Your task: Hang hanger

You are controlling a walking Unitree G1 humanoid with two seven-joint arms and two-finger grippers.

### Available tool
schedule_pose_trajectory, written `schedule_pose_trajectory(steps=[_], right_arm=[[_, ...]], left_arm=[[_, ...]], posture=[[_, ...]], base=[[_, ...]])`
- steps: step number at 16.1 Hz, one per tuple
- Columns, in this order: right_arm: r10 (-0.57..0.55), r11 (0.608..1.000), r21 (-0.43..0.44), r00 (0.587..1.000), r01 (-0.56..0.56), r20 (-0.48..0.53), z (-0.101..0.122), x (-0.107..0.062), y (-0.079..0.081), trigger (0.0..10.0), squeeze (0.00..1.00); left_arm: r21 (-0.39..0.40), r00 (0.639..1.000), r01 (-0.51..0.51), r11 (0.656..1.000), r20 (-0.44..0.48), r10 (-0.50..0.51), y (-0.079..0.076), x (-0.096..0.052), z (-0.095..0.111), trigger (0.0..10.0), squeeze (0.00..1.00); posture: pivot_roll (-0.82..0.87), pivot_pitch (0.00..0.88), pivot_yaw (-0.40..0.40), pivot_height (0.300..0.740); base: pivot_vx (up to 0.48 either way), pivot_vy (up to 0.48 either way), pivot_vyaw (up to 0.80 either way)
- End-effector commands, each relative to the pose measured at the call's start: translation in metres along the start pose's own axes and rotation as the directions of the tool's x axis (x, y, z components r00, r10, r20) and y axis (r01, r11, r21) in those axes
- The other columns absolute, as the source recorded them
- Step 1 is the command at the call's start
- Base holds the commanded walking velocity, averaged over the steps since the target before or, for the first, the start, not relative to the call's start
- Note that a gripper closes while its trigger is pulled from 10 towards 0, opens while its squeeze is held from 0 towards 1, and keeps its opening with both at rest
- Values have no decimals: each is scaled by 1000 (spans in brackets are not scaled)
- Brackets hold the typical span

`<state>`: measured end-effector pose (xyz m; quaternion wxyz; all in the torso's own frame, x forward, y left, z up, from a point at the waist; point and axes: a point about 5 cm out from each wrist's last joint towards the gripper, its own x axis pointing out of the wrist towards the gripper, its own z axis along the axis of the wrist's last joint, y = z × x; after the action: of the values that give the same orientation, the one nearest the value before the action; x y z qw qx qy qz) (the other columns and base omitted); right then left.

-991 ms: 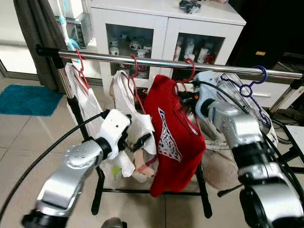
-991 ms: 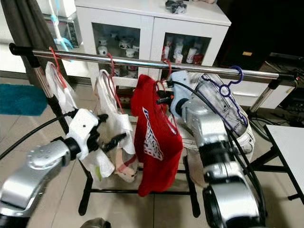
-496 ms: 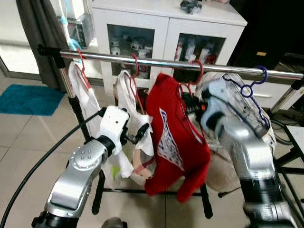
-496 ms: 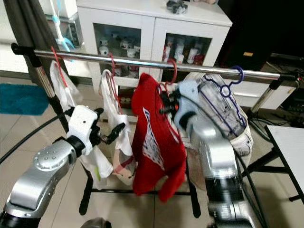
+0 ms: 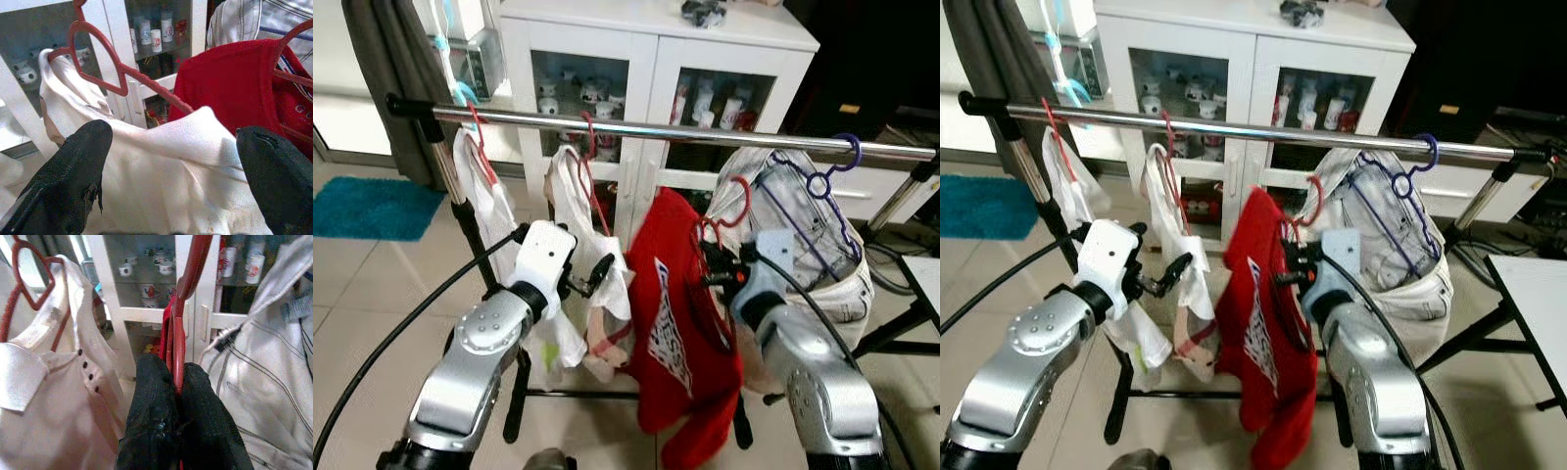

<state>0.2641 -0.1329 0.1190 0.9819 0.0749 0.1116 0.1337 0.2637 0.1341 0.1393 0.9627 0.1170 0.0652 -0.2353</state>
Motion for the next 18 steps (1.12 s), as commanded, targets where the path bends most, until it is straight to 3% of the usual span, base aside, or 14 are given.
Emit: schedule_pose_trajectory(steps=[1, 7, 18], right_arm=[[-21, 999, -23, 997, 22, 71, 13, -4, -2, 0, 0], [-22, 996, -83, 997, 27, 68, 14, -8, 1, 0, 0], [-35, 996, -83, 997, 41, 65, 14, -7, 0, 0, 0]], left_arm=[[-7, 1000, 8, 1000, -5, -8, 0, 1, 0, 10000, 0], [-15, 1000, 22, 1000, -15, -22, 2, 1, 0, 10000, 0], [-19, 1000, 22, 1000, -21, -22, 1, 1, 0, 10000, 0]], posture=[[44, 0, -19, 740], [33, 29, -10, 740], [29, 40, -24, 740]], base=[[0, 0, 0], [0, 0, 0], [-286, 0, 0]])
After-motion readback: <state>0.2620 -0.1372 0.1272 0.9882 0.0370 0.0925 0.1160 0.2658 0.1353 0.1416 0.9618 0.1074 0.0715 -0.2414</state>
